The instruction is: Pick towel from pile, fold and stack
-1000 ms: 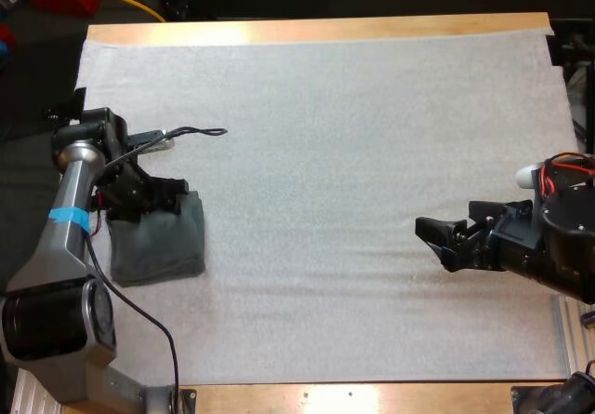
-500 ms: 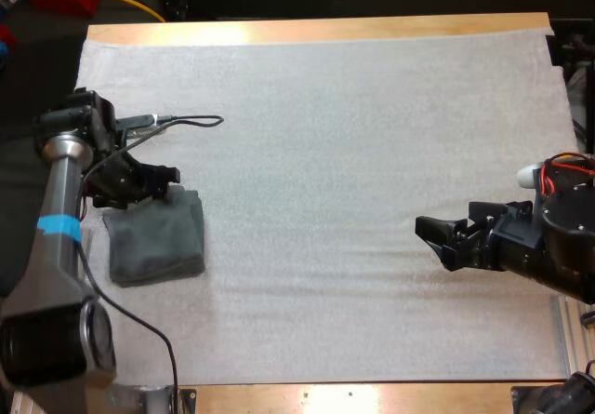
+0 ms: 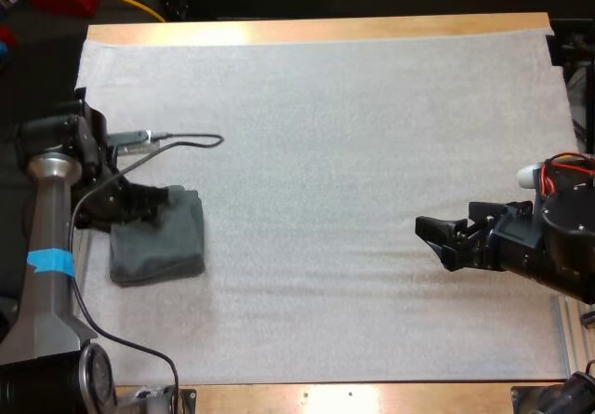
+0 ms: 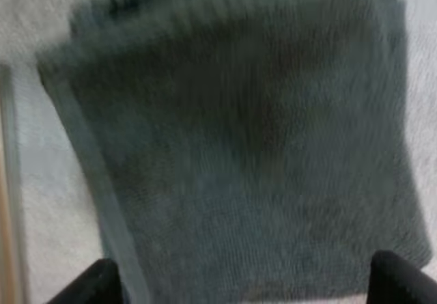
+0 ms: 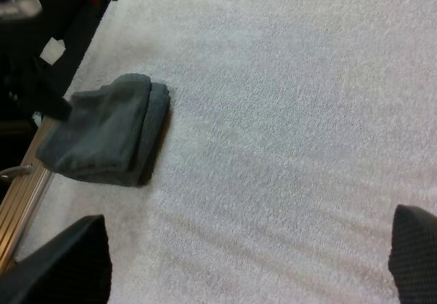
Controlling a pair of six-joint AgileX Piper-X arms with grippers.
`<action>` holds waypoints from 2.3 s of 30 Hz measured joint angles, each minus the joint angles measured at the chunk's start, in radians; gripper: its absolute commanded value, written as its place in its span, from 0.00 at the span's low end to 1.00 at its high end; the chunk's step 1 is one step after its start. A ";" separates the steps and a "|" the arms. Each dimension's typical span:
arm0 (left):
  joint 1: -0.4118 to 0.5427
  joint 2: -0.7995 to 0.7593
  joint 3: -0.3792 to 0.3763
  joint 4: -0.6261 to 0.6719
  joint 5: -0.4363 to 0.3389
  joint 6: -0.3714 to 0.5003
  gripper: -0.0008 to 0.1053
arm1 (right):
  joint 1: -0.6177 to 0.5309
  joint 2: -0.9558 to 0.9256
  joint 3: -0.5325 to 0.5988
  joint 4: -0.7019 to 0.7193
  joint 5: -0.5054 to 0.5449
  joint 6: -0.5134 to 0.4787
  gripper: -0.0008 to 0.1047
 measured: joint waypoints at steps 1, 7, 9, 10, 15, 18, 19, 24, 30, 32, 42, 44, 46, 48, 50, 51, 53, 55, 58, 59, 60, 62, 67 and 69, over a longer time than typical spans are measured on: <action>0.000 0.000 0.031 0.003 0.000 0.000 0.65 | 0.000 0.000 0.000 0.000 0.000 0.000 0.77; 0.000 0.000 0.198 -0.052 0.035 0.000 0.65 | 0.000 0.000 0.000 0.000 0.000 0.000 0.77; 0.000 0.000 0.233 -0.091 0.083 0.000 0.65 | 0.000 0.000 0.000 0.000 0.000 0.000 0.77; 0.000 0.000 0.252 -0.108 0.106 -0.001 0.65 | 0.000 0.000 0.000 0.000 0.000 0.000 0.77; 0.000 0.000 0.327 -0.198 0.125 -0.005 0.65 | 0.000 0.000 0.000 0.000 0.000 0.000 0.77; 0.000 -0.002 0.331 -0.216 0.125 -0.005 0.65 | 0.000 0.000 0.000 0.000 0.000 0.000 0.77; 0.000 -0.003 0.331 -0.219 0.125 -0.005 0.65 | 0.000 0.000 0.000 0.000 0.000 0.000 0.77; 0.000 -0.002 0.308 -0.194 0.130 0.009 0.65 | 0.000 0.000 0.000 0.000 0.000 0.000 0.77; 0.000 -0.002 0.163 -0.103 0.157 0.025 0.65 | 0.000 0.000 0.000 0.000 0.000 0.000 0.77; 0.000 -0.009 0.106 -0.081 0.172 0.026 0.65 | 0.000 0.000 0.000 0.000 0.000 0.000 0.77; 0.000 -0.175 0.011 -0.081 0.290 0.026 0.65 | 0.000 0.000 0.000 -0.018 0.043 0.000 0.77; 0.000 -0.208 0.011 -0.081 0.295 0.026 0.65 | 0.000 0.009 0.000 -0.018 0.068 -0.002 0.77; 0.000 -0.235 0.011 -0.081 0.295 0.026 0.65 | -0.005 0.022 0.000 -0.018 0.077 -0.020 0.77; 0.000 -0.261 0.011 -0.077 0.295 0.026 0.65 | -0.028 0.039 0.000 -0.018 0.078 -0.032 0.77; 0.000 -0.280 0.011 -0.068 0.295 0.026 0.65 | -0.067 0.055 0.000 -0.018 0.078 -0.041 0.77; 0.000 -0.290 0.011 -0.063 0.295 0.026 0.65 | -0.097 0.062 0.000 -0.019 0.078 -0.050 0.77; 0.000 -0.310 0.011 -0.058 0.300 0.026 0.65 | -0.155 0.072 0.000 -0.019 0.081 -0.080 0.77; -0.002 -0.330 0.011 -0.058 0.317 0.026 0.65 | -0.224 0.072 0.000 -0.019 0.080 -0.106 0.77; -0.035 -0.358 0.011 -0.058 0.325 0.026 0.65 | -0.328 0.072 0.000 -0.016 0.076 -0.147 0.77; -0.053 -0.367 0.011 -0.058 0.327 0.026 0.65 | -0.364 0.072 0.000 -0.010 0.076 -0.156 0.77; -0.069 -0.376 0.011 -0.058 0.329 0.029 0.65 | -0.400 0.072 0.000 0.001 0.074 -0.168 0.77; -0.108 -0.392 0.011 -0.058 0.328 0.033 0.65 | -0.459 0.072 0.000 0.025 0.074 -0.197 0.77; -0.175 -0.459 0.011 -0.058 0.194 0.051 0.65 | -0.558 0.063 0.000 0.067 0.075 -0.236 0.77; -0.189 -0.494 0.011 -0.058 0.140 0.052 0.65 | -0.567 0.048 0.000 0.069 0.076 -0.253 0.77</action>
